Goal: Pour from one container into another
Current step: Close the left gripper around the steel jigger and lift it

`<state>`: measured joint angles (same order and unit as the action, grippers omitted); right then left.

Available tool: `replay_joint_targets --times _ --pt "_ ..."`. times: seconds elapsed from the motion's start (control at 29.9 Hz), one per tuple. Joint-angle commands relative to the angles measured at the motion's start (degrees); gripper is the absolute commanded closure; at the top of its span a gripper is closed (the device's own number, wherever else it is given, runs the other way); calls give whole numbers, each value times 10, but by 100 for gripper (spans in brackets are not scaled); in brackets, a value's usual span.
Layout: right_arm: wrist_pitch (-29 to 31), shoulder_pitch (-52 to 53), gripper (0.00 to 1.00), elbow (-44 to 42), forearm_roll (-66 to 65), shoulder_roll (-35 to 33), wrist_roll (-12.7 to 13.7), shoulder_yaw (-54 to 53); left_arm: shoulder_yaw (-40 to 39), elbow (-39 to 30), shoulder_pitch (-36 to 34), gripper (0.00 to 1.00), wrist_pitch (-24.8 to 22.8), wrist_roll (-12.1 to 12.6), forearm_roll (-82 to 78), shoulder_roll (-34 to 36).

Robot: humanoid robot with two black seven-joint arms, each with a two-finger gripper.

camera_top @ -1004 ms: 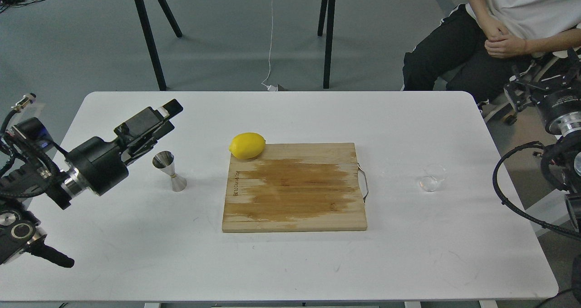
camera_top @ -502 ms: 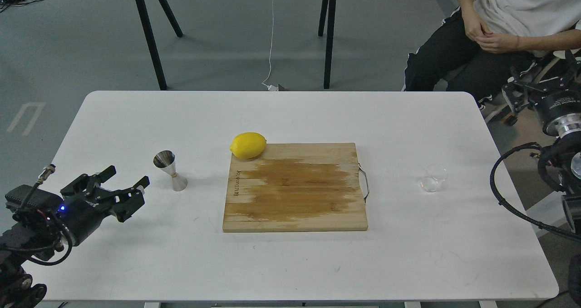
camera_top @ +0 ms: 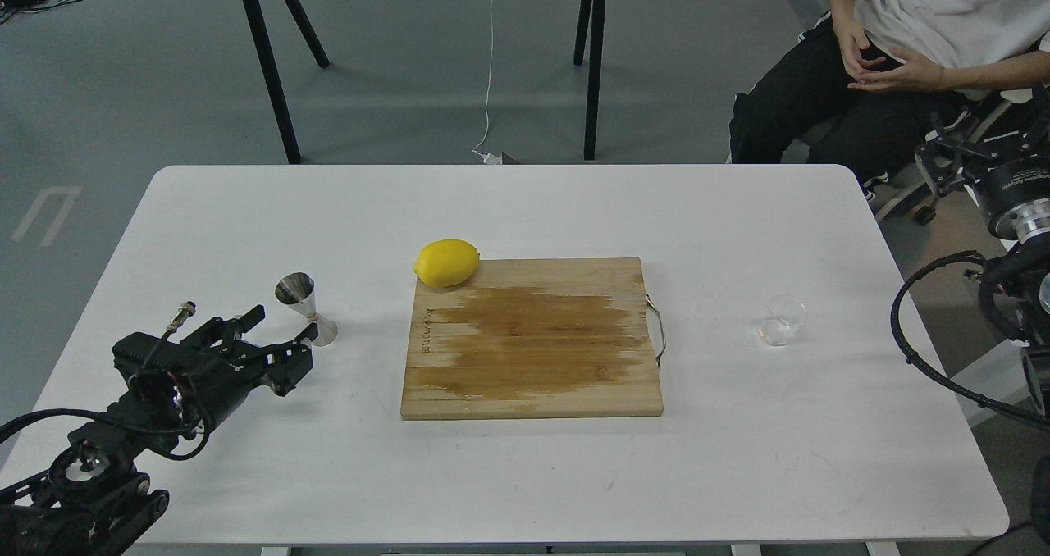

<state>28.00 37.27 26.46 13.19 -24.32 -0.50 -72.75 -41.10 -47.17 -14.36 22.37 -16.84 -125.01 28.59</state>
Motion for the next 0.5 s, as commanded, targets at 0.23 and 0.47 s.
replay_joint_targets --times 0.23,0.47 --pt "0 2 0 1 0 -1 0 -4 1 15 -24 30 2 1 4 -38" --pt "0 2 0 1 0 -2 0 -32 0 50 -36 51 1 0 6 -51"
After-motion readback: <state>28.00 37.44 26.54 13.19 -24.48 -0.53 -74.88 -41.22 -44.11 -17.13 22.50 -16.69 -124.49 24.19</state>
